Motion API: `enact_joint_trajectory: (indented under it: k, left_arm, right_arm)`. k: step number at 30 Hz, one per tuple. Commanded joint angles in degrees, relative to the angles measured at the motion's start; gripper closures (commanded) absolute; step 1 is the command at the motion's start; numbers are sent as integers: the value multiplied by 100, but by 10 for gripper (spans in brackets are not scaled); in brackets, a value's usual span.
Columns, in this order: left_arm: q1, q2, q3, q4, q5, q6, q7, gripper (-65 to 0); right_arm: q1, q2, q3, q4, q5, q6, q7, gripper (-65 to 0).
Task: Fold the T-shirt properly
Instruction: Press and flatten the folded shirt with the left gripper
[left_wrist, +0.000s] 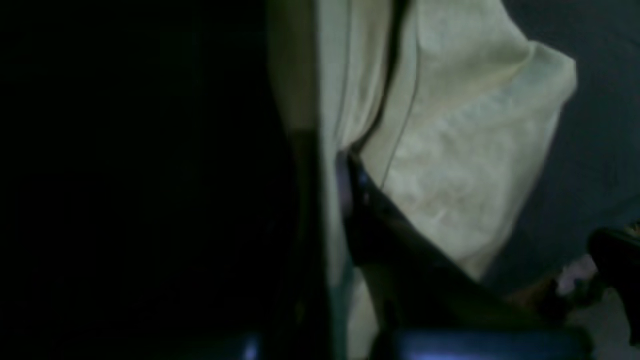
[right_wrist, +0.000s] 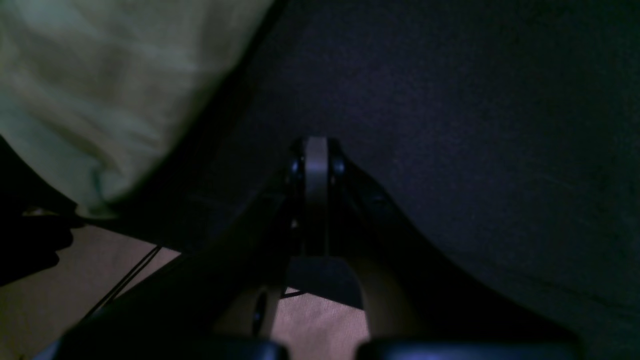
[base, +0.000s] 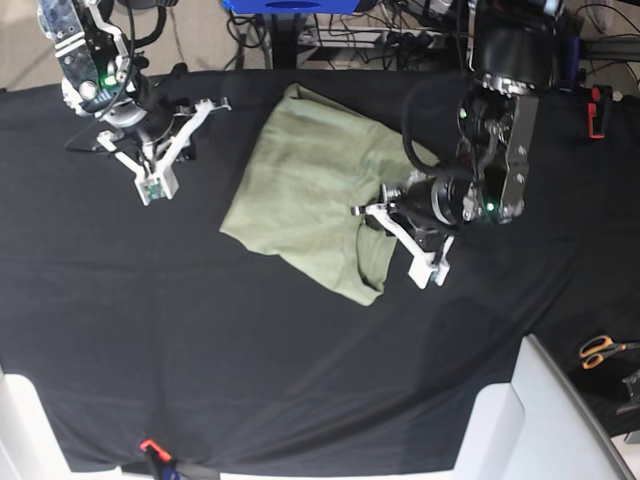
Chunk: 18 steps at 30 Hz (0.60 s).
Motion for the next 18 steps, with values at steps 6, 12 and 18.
enact_joint_trajectory:
  k: [6, 12, 18]
  left_arm:
    - [-848, -622, 1664, -171, -50, 2, 42, 0]
    - [-1534, -666, 2754, -549, 1058, 11, 77, 0]
    - [-1666, -508, 3501, -585, 2438, -24, 139, 0]
  right_arm:
    - [-66, 17, 5, 390, 32, 11, 95, 0]
    - [-154, -71, 23, 513, 32, -7, 87, 0]
    - [-198, -124, 14, 513, 32, -7, 87, 0]
